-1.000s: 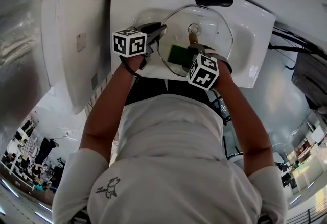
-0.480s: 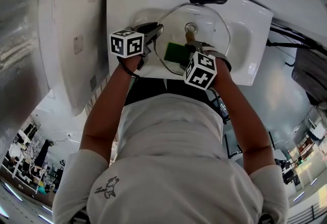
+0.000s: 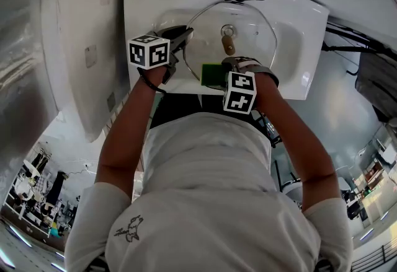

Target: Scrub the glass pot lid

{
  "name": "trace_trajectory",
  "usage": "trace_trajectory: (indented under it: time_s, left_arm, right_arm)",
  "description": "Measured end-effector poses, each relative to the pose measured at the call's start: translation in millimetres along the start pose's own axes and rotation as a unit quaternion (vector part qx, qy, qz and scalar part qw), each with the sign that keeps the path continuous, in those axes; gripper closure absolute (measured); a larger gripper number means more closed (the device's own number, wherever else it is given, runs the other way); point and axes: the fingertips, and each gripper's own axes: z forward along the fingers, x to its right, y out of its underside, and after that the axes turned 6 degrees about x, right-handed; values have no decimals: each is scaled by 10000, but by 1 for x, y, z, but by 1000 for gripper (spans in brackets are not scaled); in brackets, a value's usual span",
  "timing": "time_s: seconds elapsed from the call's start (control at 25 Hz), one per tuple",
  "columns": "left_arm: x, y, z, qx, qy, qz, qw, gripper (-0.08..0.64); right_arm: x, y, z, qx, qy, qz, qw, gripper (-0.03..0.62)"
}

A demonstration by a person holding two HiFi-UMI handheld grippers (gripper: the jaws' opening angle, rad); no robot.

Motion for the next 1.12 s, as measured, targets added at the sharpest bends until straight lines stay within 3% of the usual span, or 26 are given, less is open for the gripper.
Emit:
trace_trajectory:
  time_s: [0.16,0.32,0.44,0.56,0.68,0.88,1.12]
  left_arm:
    - [1,1,0,-20,30,-22,10000,491]
    - [2,3,2,-8,25,-55,10000,491]
    - [1,2,1,10,11,-78,10000,491]
    - [1,2,1,30,14,-102,9999,491]
    - [0,2,2,36,-2,-98,9999,491]
    - [-1,5,2,-15,-7,-69,10000,491]
    - [-1,4,4,-149,46,-5,9999,491]
  right_arm:
    - [-4,35,-8,-493,-172,52,9986,287]
    - [12,50,-23,-545,163,396,9976,287]
    - [16,26,-27,-14,347,844,9958,287]
    - [10,-20,-22,800,247,1398,9866,285]
    - [7,-54,-8,1226,168,1708,9775,285]
    - [12,-54,6,1250,247,1815,9751,287]
    - [21,1,-7,847,529,1937,9760,285]
